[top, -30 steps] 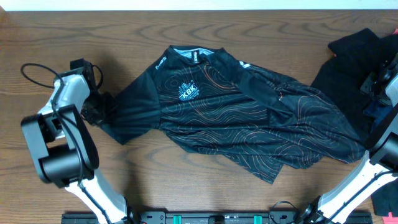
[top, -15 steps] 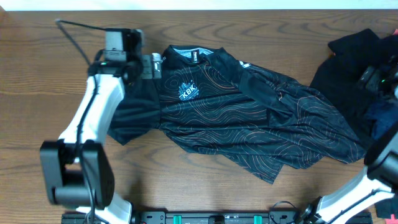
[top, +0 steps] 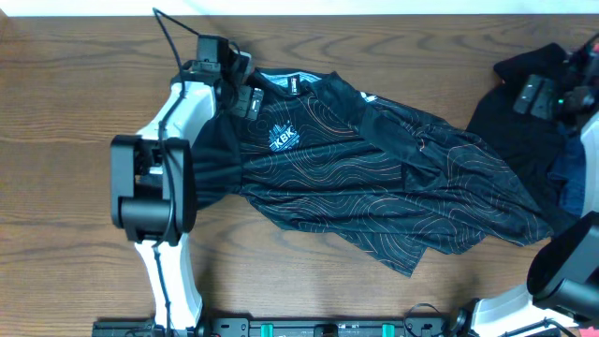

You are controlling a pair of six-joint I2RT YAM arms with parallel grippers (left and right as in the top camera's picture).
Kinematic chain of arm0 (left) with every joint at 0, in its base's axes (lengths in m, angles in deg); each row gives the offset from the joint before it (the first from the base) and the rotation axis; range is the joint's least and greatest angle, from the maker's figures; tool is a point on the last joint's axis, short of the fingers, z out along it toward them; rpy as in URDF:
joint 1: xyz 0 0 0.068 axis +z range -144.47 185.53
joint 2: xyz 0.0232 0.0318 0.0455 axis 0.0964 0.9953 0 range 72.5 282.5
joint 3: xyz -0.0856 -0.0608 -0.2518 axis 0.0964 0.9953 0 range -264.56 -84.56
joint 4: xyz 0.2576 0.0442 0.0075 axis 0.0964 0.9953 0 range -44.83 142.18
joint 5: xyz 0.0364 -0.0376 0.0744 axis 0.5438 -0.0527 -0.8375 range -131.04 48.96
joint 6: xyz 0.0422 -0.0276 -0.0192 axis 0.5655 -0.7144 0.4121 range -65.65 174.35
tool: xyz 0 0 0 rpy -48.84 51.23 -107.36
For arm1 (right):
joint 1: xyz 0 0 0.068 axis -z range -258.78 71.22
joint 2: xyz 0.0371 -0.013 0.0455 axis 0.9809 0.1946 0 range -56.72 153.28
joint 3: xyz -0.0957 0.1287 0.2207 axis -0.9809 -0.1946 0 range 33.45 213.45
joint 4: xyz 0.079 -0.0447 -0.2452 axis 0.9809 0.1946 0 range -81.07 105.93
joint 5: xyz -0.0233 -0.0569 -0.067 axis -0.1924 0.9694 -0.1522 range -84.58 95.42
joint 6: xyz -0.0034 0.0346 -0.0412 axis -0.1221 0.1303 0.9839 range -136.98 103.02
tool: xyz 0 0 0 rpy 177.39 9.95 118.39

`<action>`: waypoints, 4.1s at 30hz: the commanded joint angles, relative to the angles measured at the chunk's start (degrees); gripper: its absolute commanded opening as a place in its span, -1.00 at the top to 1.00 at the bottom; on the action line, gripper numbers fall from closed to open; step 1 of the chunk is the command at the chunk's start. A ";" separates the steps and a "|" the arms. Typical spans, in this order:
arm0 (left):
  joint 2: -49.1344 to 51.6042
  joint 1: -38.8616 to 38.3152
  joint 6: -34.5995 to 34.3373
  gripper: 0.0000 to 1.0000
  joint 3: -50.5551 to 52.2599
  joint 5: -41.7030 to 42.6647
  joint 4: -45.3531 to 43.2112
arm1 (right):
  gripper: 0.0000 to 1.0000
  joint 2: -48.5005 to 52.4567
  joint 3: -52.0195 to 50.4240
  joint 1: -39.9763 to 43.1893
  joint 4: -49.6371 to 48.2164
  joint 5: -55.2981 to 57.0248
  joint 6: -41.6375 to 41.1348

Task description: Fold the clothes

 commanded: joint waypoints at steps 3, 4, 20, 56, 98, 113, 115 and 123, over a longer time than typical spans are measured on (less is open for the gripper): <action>2.89 -0.44 2.54 -0.71 -1.18 -0.07 -0.09 | -0.72 -0.09 0.13 -2.19 0.28 -0.39 0.57; 3.17 -0.52 2.56 -0.52 -1.18 -0.07 0.04 | -0.66 -0.09 0.13 -2.32 0.37 -0.42 0.55; 1.77 10.56 -18.16 0.88 -8.22 -22.23 5.09 | 0.05 -0.09 0.13 -3.26 6.05 -1.14 2.16; 3.48 -12.39 -41.72 -0.97 -6.71 11.30 11.93 | -0.29 -0.07 0.11 -5.31 8.20 -1.07 3.17; 1.07 3.10 -39.43 -0.96 -15.17 11.93 -9.44 | -0.46 -0.07 0.11 -6.36 13.57 -9.92 5.62; -4.96 14.86 -31.58 -0.96 -9.73 -9.29 45.09 | -0.62 0.17 -13.35 -23.41 7.87 -6.23 -2.86; -4.96 15.58 -31.61 -0.96 -7.56 -9.25 43.76 | -0.60 0.57 -16.59 -24.85 1.51 -5.42 -4.17; -4.96 15.72 -31.61 -0.96 0.63 -9.16 39.69 | -0.23 4.96 -21.09 -27.32 -11.54 -5.51 -4.15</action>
